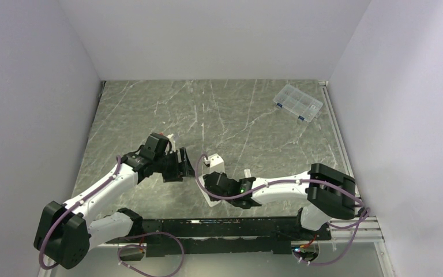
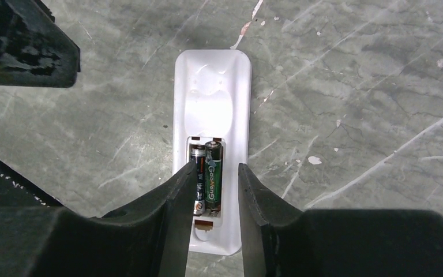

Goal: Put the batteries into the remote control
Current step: Load the battery into the remote control.

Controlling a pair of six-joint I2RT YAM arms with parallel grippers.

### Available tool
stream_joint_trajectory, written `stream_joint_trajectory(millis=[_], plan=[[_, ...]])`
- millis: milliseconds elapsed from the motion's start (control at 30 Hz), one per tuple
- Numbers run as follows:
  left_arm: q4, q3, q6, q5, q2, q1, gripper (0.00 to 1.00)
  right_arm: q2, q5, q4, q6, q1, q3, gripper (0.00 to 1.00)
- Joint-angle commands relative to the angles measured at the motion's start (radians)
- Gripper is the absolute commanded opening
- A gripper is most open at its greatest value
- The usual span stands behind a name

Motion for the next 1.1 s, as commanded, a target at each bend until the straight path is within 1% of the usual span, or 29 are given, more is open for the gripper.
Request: stream_joint_trajectory(millis=[0,200,267,333,433,700,867,1000,1067], plan=[[0.035,-0.006,-0.004,0.022,-0.017,-0.002,0.73,-0.060,0.054,-0.024,-0.012,0.012,0.054,0.35],[0.077,-0.011,0.006,0.025,0.028,-0.002,0.71,-0.095,0.054,-0.032,-0.040,0.012,0.090,0.34],[0.098,-0.012,0.009,0.032,0.049,-0.002,0.70,-0.089,0.055,-0.041,-0.050,0.012,0.105,0.31],[0.122,-0.011,0.014,0.044,0.078,-0.001,0.69,-0.078,0.056,-0.055,-0.055,0.013,0.117,0.26],[0.160,-0.003,0.033,0.069,0.131,-0.002,0.67,-0.062,0.063,-0.068,-0.055,0.012,0.132,0.23],[0.226,0.030,0.064,0.123,0.243,-0.002,0.53,-0.055,0.078,-0.090,-0.048,0.010,0.125,0.14],[0.265,0.037,0.076,0.132,0.309,-0.002,0.48,-0.057,0.081,-0.095,-0.041,0.010,0.117,0.12],[0.279,0.050,0.093,0.122,0.338,-0.005,0.48,-0.060,0.077,-0.094,-0.038,0.010,0.112,0.11],[0.271,0.060,0.110,0.094,0.337,-0.005,0.50,-0.063,0.078,-0.094,-0.036,0.010,0.106,0.11]])
